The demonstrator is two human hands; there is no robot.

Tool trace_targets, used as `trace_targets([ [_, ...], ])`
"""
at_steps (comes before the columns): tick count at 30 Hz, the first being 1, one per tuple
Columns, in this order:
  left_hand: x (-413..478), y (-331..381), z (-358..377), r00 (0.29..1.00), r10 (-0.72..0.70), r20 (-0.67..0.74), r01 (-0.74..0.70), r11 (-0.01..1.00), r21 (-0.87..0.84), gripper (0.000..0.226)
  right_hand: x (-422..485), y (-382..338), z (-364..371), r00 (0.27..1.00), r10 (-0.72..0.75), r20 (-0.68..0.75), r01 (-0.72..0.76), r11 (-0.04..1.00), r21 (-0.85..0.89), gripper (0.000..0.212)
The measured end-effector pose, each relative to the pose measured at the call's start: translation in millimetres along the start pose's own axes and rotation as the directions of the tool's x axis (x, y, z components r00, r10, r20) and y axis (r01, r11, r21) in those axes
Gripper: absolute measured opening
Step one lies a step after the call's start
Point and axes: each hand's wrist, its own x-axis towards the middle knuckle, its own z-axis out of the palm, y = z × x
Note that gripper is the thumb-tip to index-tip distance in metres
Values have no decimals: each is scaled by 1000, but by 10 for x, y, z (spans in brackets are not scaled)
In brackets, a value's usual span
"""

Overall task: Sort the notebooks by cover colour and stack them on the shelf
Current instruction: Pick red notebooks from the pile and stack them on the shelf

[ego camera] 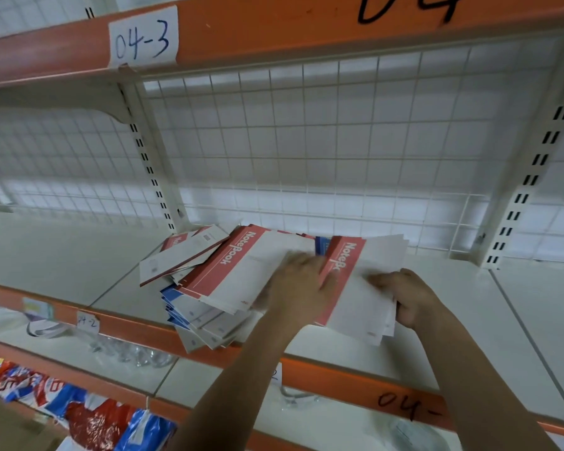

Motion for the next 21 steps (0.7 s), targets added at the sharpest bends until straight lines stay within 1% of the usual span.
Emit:
trace_targets([
  [1,45,-113,-1,983,-183,-3,180,963,200,57,-3,-4,-37,1000,10,-6,-10,1000,7,24],
  [2,59,-205,-4,935,-354,11,332,887,322,68,12,-2,-68,1000,20,-11,-20,1000,18,23],
  [3,51,-258,3,885,-465,35,421,828,370,73,15,1,-86,999,30,-14,-30,999,24,22],
  [4,41,-278,21,861,-506,45,452,803,388,73,15,2,-96,999,41,-9,-41,999,16,21],
  [5,25,-254,41,872,-487,35,433,804,409,70,19,3,-96,998,56,2,-56,998,-4,20],
  [7,19,-155,78,926,-378,-13,344,826,446,56,29,27,-70,995,93,37,-90,994,-59,21],
  [9,29,-13,80,964,-265,-32,253,871,422,39,27,60,-14,992,104,67,-99,992,-77,21],
  [10,33,62,87,981,-190,-38,189,902,387,32,37,79,8,992,93,87,-89,995,-49,20],
  [12,12,274,116,1000,-1,-29,10,952,307,28,54,98,26,986,80,144,-89,994,63,31],
  [13,-19,395,118,998,69,-2,-67,975,213,29,55,101,28,983,72,167,-88,992,87,35],
  [14,-47,499,134,993,111,33,-113,990,87,34,40,92,16,984,53,171,-66,995,70,34],
  [16,-52,611,174,990,96,100,-83,988,-126,47,3,59,-82,994,-18,104,17,1000,13,21],
  [17,-5,611,197,995,71,71,-56,979,-195,49,-24,39,-162,996,-59,65,58,998,14,17],
  [19,152,531,286,996,-39,-79,23,981,-195,52,-96,-20,-352,988,-150,35,147,986,73,22],
  [20,216,512,312,984,-108,-143,76,974,-215,60,-143,-57,-442,980,-198,33,194,975,106,25],
  [21,274,514,333,974,-156,-163,102,948,-302,68,-200,-99,-520,968,-249,29,243,961,128,26],
])
